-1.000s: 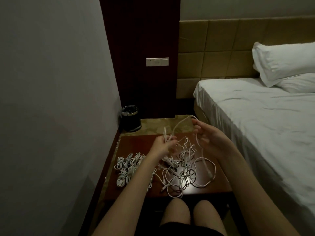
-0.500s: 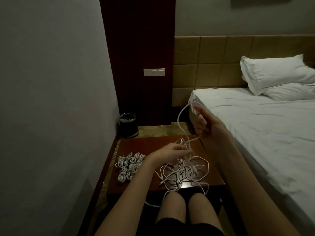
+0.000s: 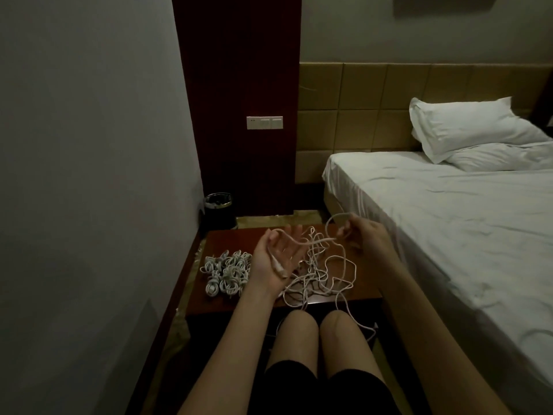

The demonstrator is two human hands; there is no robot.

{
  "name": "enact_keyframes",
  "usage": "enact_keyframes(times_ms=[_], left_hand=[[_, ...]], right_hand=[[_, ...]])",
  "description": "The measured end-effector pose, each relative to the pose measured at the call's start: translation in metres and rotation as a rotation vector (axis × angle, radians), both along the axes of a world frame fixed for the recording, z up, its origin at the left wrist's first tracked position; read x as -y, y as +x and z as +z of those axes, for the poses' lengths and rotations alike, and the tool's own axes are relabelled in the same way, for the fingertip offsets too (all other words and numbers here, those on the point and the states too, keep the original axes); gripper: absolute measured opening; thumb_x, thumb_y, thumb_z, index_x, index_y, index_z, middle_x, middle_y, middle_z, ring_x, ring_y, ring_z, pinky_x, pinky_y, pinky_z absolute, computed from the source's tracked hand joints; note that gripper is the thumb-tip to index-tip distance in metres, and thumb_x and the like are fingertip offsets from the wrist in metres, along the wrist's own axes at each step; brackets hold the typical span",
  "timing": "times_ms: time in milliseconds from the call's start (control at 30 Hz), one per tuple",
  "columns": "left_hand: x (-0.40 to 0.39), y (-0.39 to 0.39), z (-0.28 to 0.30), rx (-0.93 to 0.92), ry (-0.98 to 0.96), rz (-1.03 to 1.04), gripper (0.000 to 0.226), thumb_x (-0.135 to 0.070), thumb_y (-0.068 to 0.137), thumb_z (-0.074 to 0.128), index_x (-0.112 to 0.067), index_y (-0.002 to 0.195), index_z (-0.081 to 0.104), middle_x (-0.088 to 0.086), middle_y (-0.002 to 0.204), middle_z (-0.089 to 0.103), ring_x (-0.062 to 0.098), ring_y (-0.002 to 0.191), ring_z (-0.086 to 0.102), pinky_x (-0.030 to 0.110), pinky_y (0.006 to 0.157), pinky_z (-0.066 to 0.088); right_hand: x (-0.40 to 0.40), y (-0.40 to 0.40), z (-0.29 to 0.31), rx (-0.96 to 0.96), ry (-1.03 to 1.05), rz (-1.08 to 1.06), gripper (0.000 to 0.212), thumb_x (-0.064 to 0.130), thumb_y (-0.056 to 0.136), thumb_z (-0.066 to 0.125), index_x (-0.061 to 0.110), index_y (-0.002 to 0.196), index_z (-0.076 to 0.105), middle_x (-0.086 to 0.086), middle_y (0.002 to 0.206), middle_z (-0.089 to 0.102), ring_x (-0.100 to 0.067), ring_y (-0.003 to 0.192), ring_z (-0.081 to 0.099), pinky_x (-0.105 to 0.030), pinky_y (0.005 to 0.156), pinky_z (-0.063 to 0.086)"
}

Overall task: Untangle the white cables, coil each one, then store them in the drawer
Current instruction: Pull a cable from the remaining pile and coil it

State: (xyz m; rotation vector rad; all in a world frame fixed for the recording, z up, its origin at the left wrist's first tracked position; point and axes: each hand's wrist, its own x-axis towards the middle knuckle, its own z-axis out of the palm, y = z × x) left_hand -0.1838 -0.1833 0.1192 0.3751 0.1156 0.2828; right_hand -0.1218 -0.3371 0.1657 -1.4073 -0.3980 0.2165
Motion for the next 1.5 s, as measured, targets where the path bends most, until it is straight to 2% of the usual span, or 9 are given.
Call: enact_keyframes(times_ms=[133, 300, 433, 633, 800, 967, 1167, 1367, 1500], left_hand=[[0.005, -0.007, -0.006, -0.042, 0.08, -0.034, 0.04, -0.034, 0.105, 0.032, -0.018, 0.07, 0.041, -0.004, 0.061, 0.046, 0.004, 0.037, 0.039, 0.014, 0.037, 0.037], [0.006, -0.014, -0.004, 0.022, 0.22, -0.109, 0.039, -0.035, 0.104, 0.03, -0.017, 0.072, 0.042, -0.004, 0.063, 0.041, 0.001, 0.033, 0.025, 0.011, 0.029, 0.019], [0.003, -0.018, 0.004, 0.05, 0.239, -0.118, 0.037, -0.034, 0.104, 0.03, -0.016, 0.074, 0.043, -0.003, 0.066, 0.044, 0.001, 0.034, 0.025, 0.011, 0.029, 0.02], [-0.017, -0.025, 0.002, 0.001, 0.259, -0.054, 0.037, -0.04, 0.103, 0.031, -0.019, 0.078, 0.048, -0.002, 0.072, 0.056, 0.002, 0.035, 0.029, 0.013, 0.033, 0.026], [-0.025, -0.029, -0.003, -0.066, 0.354, -0.044, 0.038, -0.04, 0.104, 0.03, -0.018, 0.077, 0.045, -0.003, 0.067, 0.049, 0.002, 0.037, 0.025, 0.013, 0.034, 0.021], [-0.012, -0.028, -0.009, -0.205, 0.647, -0.09, 0.031, -0.043, 0.103, 0.032, -0.014, 0.094, 0.04, -0.003, 0.069, 0.05, 0.004, 0.04, 0.029, 0.015, 0.04, 0.023], [0.014, -0.038, -0.003, -0.251, 0.831, -0.244, 0.055, -0.051, 0.101, 0.028, -0.007, 0.107, 0.06, 0.0, 0.075, 0.07, 0.008, 0.062, 0.067, 0.018, 0.051, 0.049], [0.022, -0.042, -0.006, -0.069, 0.526, -0.428, 0.053, -0.059, 0.087, 0.044, -0.015, 0.073, 0.069, -0.006, 0.047, 0.045, 0.001, 0.028, 0.035, 0.011, 0.028, 0.022], [0.014, -0.045, -0.014, 0.013, 0.576, -0.554, 0.027, -0.047, 0.08, 0.069, -0.02, 0.076, 0.068, -0.008, 0.052, 0.041, -0.002, 0.028, 0.026, 0.01, 0.03, 0.013]], right_hand=[[0.002, -0.007, -0.012, 0.264, -0.397, 0.027, 0.021, 0.02, 0.098, 0.052, 0.008, 0.085, 0.064, -0.002, 0.072, 0.065, -0.007, 0.058, 0.059, -0.014, 0.051, 0.044], [-0.005, -0.017, -0.035, 0.45, -0.518, 0.019, 0.032, 0.02, 0.084, 0.073, 0.02, 0.11, 0.056, 0.003, 0.112, 0.058, -0.013, 0.104, 0.058, -0.024, 0.081, 0.051], [-0.013, -0.034, -0.047, 0.518, -0.714, 0.411, 0.033, 0.037, 0.098, 0.05, 0.018, 0.121, 0.064, 0.008, 0.136, 0.045, -0.009, 0.127, 0.039, -0.017, 0.099, 0.039], [0.0, -0.023, -0.056, 0.576, -0.938, 0.351, 0.023, 0.049, 0.094, 0.049, 0.043, 0.079, 0.066, 0.012, 0.148, 0.037, -0.021, 0.143, 0.016, -0.055, 0.116, 0.018], [0.016, -0.015, -0.044, 0.697, -0.957, 0.202, 0.018, 0.045, 0.089, 0.061, 0.03, 0.083, 0.069, 0.011, 0.125, 0.047, -0.01, 0.124, 0.031, -0.039, 0.108, 0.03], [0.004, -0.03, -0.025, 0.725, -0.745, 0.34, 0.017, 0.032, 0.09, 0.064, 0.021, 0.077, 0.07, 0.003, 0.065, 0.062, -0.006, 0.053, 0.052, -0.022, 0.054, 0.044], [-0.02, -0.041, -0.02, 0.93, -0.687, 0.378, 0.01, 0.022, 0.087, 0.069, 0.013, 0.089, 0.073, 0.014, 0.075, 0.066, 0.007, 0.066, 0.062, -0.011, 0.062, 0.048], [-0.021, -0.033, -0.02, 0.987, -0.768, 0.136, 0.026, 0.04, 0.081, 0.072, 0.019, 0.091, 0.06, 0.011, 0.064, 0.059, -0.004, 0.056, 0.059, -0.017, 0.054, 0.045], [-0.009, -0.028, -0.016, 0.76, -0.668, 0.347, 0.008, 0.021, 0.089, 0.065, 0.017, 0.083, 0.064, 0.004, 0.068, 0.061, -0.006, 0.059, 0.057, -0.025, 0.061, 0.048]])
